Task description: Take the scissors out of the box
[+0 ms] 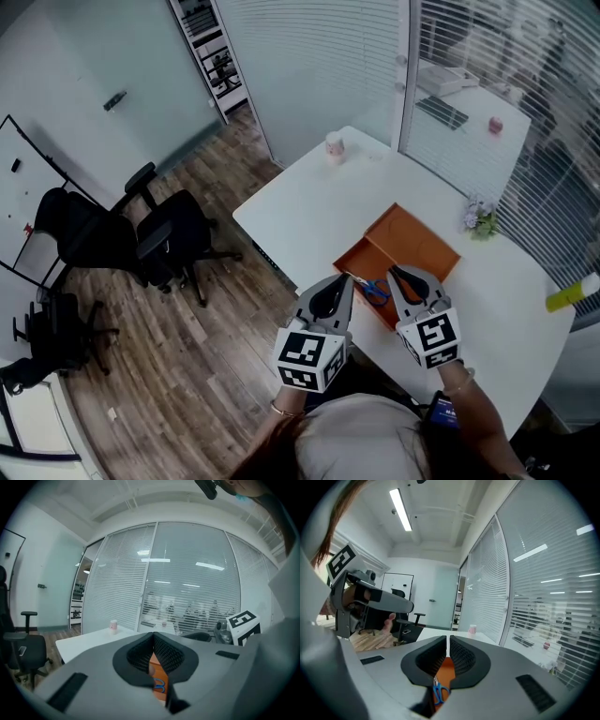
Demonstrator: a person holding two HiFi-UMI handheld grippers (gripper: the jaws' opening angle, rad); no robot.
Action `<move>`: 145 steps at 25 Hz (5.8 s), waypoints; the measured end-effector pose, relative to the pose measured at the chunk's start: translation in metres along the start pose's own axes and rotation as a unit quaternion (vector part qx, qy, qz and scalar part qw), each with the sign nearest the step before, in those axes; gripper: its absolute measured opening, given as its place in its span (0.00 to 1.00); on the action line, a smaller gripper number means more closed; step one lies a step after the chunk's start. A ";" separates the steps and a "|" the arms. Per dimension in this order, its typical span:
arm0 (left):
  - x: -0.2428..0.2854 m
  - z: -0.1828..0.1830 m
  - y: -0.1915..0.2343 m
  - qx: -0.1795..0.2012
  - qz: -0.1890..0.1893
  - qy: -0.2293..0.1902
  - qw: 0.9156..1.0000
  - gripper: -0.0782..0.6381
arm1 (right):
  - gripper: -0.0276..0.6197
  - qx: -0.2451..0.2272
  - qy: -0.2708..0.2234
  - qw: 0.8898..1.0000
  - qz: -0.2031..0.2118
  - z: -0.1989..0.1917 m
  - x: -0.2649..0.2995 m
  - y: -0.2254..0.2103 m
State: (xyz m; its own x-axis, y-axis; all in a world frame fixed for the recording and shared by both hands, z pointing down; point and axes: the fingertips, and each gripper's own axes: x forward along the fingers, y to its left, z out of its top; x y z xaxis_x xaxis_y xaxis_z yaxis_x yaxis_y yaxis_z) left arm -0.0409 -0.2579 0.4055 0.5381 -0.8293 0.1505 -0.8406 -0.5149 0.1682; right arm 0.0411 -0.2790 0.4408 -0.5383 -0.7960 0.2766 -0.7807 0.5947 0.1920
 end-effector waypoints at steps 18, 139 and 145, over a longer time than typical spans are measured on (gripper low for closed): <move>0.019 -0.006 0.025 -0.009 -0.013 0.010 1.000 0.13 | 0.17 -0.029 0.098 0.993 0.066 -0.059 0.047 0.021; 0.016 -0.017 0.031 -0.034 0.005 0.024 0.999 0.13 | 0.21 0.004 0.294 0.947 0.127 -0.136 0.042 0.027; 0.009 -0.016 0.015 -0.030 0.009 0.021 0.999 0.13 | 0.21 0.028 0.252 0.960 0.117 -0.117 0.029 0.022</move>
State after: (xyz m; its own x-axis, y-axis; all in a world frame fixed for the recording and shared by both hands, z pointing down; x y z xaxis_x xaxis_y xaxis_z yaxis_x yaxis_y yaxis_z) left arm -0.0482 -0.2695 0.4252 0.5266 -0.8275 0.1949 -0.8453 -0.4855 0.2230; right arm 0.0451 -0.2754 0.5628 -0.4908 -0.4769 0.7291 -0.6802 0.7327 0.0214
